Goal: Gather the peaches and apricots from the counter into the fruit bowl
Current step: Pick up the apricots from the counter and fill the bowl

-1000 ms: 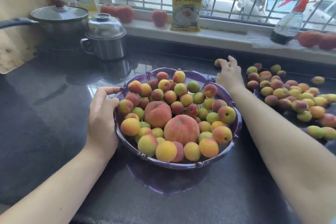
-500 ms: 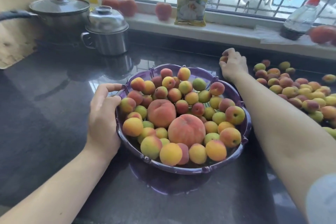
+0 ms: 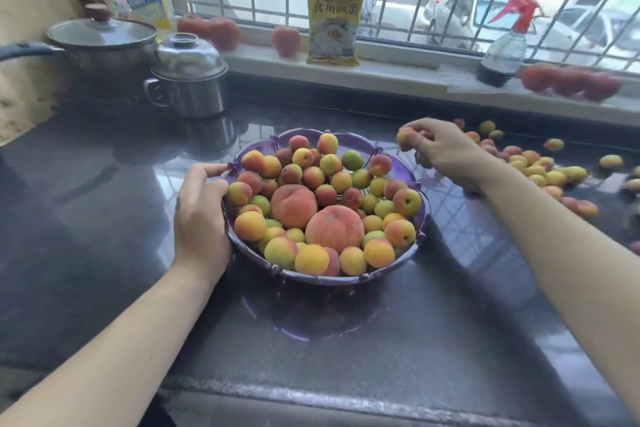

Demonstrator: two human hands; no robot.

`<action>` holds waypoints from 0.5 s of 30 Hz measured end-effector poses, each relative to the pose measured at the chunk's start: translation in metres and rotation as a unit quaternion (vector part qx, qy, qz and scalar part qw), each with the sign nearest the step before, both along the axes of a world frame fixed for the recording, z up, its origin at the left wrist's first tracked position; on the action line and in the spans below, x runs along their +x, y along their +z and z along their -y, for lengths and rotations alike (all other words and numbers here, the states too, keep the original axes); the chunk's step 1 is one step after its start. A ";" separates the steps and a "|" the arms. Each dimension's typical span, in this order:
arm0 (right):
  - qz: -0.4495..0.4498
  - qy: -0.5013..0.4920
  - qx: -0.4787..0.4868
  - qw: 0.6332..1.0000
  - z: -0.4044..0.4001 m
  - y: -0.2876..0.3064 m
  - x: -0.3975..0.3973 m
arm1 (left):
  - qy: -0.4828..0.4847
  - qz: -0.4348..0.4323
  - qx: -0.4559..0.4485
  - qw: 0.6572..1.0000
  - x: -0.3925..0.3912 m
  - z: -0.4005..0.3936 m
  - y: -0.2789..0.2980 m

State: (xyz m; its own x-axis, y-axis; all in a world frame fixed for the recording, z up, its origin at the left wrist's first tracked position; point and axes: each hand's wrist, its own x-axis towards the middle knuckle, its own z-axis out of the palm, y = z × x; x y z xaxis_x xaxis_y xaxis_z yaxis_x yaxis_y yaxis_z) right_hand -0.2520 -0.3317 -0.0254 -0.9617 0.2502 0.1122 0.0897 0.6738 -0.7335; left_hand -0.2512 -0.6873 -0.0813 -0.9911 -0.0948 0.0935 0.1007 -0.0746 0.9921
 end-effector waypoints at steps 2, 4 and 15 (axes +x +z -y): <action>-0.030 0.062 -0.007 0.998 0.022 0.031 0.026 | 0.003 0.004 0.010 1.000 0.000 0.000 0.000; 0.003 0.133 0.064 0.989 0.052 0.052 0.044 | 0.005 0.009 0.008 1.000 0.000 -0.001 0.000; 0.055 0.110 0.270 0.955 0.080 0.088 0.054 | 0.002 0.018 0.004 1.000 0.002 0.001 -0.001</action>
State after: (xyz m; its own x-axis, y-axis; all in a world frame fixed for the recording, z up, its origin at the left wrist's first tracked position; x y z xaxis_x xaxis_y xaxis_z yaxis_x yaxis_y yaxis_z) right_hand -0.1982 -0.4116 0.0626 -0.9977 -0.0243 0.0635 -0.0405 0.9626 -0.2680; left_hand -0.2495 -0.6881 -0.0819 -0.9933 -0.0998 0.0576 0.0658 -0.0812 0.9945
